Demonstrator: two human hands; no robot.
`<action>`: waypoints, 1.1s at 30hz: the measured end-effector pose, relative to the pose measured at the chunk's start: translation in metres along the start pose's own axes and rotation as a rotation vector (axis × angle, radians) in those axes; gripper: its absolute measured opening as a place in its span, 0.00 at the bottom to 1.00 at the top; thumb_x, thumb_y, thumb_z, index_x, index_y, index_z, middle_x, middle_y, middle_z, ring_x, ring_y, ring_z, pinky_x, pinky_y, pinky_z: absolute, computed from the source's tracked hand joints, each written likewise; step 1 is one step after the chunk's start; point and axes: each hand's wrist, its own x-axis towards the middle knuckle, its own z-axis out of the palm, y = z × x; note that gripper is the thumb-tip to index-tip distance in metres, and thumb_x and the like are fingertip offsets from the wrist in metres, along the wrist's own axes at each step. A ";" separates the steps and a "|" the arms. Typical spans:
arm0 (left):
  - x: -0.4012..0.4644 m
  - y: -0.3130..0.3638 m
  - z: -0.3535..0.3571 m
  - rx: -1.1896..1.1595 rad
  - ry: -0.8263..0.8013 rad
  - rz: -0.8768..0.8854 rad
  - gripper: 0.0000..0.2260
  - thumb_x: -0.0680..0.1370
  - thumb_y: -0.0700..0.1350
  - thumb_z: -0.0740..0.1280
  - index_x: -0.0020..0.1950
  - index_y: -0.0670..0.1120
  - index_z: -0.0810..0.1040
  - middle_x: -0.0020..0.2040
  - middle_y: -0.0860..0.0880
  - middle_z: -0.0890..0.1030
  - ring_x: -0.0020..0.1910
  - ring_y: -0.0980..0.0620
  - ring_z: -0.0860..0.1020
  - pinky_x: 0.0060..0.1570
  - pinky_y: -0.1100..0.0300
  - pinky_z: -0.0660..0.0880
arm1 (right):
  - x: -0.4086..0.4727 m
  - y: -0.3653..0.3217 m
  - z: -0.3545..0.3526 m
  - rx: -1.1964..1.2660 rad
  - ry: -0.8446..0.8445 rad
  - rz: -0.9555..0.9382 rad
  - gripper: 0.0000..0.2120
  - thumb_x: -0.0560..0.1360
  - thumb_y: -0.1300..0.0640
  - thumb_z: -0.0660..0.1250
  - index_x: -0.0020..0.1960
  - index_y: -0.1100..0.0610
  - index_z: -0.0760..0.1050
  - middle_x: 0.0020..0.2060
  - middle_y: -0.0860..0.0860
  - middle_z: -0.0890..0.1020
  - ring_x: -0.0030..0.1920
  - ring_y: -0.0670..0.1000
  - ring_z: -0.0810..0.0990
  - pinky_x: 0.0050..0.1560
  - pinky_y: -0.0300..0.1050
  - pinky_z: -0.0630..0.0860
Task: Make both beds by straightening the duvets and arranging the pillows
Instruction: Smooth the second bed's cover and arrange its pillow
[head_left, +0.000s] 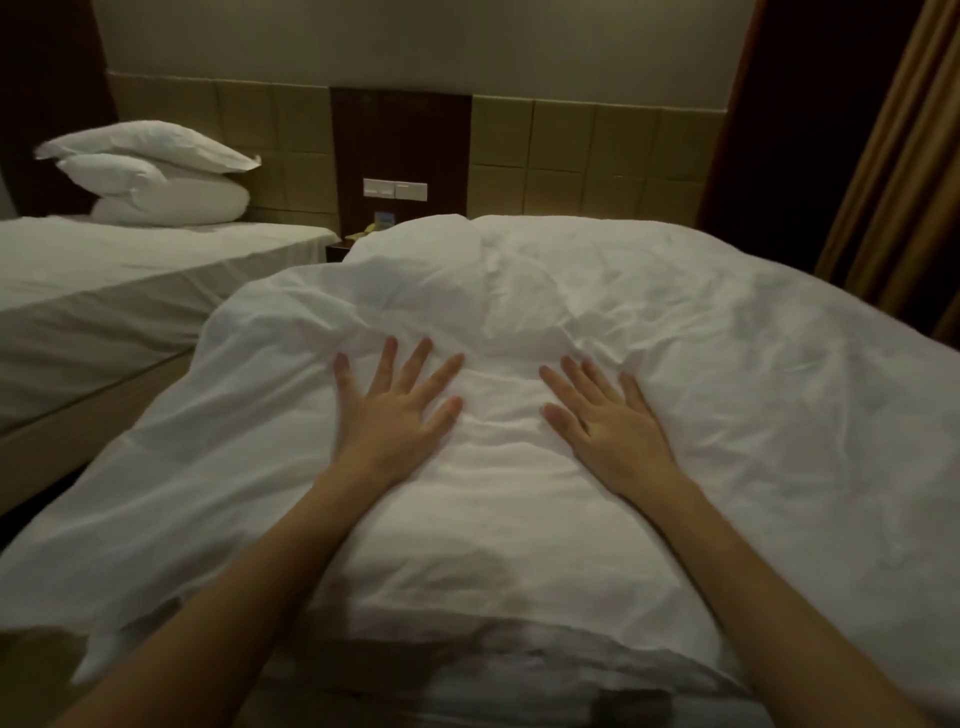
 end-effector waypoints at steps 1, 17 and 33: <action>-0.003 -0.002 0.005 -0.017 0.028 -0.007 0.29 0.70 0.67 0.31 0.71 0.69 0.38 0.78 0.59 0.43 0.77 0.52 0.39 0.67 0.36 0.33 | 0.000 -0.001 0.004 0.007 0.009 0.003 0.39 0.67 0.31 0.27 0.76 0.39 0.45 0.77 0.42 0.48 0.76 0.42 0.44 0.73 0.47 0.39; -0.003 0.003 -0.016 -0.010 -0.329 -0.058 0.29 0.72 0.66 0.39 0.74 0.65 0.43 0.79 0.55 0.47 0.77 0.47 0.44 0.67 0.34 0.39 | 0.004 -0.008 -0.042 0.054 -0.334 0.067 0.30 0.78 0.35 0.39 0.77 0.43 0.48 0.78 0.46 0.47 0.77 0.45 0.44 0.73 0.53 0.41; 0.126 -0.030 -0.246 -0.285 -0.517 -0.036 0.20 0.76 0.51 0.63 0.68 0.51 0.73 0.68 0.47 0.72 0.64 0.46 0.72 0.63 0.50 0.69 | 0.098 -0.056 -0.264 0.230 -0.525 0.160 0.24 0.82 0.43 0.50 0.77 0.46 0.54 0.77 0.47 0.52 0.77 0.48 0.49 0.75 0.56 0.45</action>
